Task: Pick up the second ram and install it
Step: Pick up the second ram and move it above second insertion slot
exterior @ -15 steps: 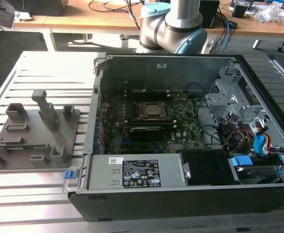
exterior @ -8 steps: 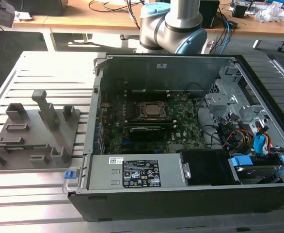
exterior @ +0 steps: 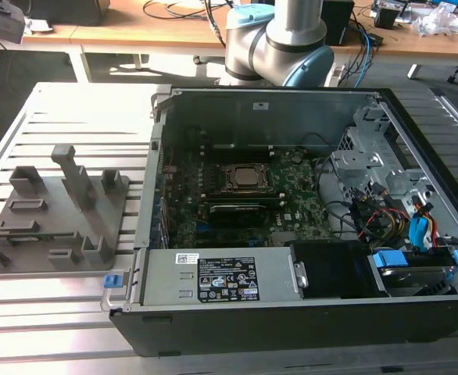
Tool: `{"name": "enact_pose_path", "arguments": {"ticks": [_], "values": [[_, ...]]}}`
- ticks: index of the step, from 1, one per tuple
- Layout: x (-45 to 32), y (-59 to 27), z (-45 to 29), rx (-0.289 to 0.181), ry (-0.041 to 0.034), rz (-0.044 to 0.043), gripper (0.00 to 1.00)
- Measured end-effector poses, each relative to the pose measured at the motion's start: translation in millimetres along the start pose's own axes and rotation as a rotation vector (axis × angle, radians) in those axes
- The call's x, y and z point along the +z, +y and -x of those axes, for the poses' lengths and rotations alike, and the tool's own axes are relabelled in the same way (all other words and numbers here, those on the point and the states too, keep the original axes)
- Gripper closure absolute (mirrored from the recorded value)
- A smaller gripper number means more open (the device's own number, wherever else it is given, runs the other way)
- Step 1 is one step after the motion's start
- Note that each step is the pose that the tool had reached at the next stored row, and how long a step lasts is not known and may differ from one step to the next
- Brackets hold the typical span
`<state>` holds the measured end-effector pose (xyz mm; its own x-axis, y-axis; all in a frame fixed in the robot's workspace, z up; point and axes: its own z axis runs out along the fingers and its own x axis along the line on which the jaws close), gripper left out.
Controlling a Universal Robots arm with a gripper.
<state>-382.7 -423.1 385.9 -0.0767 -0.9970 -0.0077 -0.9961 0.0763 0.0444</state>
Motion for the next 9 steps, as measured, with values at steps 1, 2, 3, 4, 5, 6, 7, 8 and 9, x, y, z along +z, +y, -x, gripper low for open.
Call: {"name": "enact_pose_path", "arguments": {"ticks": [1, 2, 3, 4, 5, 6, 7, 8, 9], "values": [[0.0, 0.0, 0.0, 0.0, 0.0, 0.0, 0.76], [0.3, 0.0, 0.0, 0.0, 0.0, 0.0, 0.76], [2.9, -0.1, -0.1, 0.0, -0.0001, 0.0, 0.76], [5.7, -0.2, -0.1, -0.001, 0.0, 0.0001, 0.76], [10.7, -0.5, -0.1, -0.002, 0.0001, 0.0001, 0.76], [14.5, -0.7, -0.2, -0.002, 0.0001, 0.0, 0.76], [18.5, -0.9, -0.2, -0.002, 0.0, 0.0, 0.76], [20.5, -0.9, -0.2, -0.002, 0.0, 0.0, 0.76], [21.9, -1.0, -0.2, -0.002, 0.0001, 0.0, 0.76]]}}
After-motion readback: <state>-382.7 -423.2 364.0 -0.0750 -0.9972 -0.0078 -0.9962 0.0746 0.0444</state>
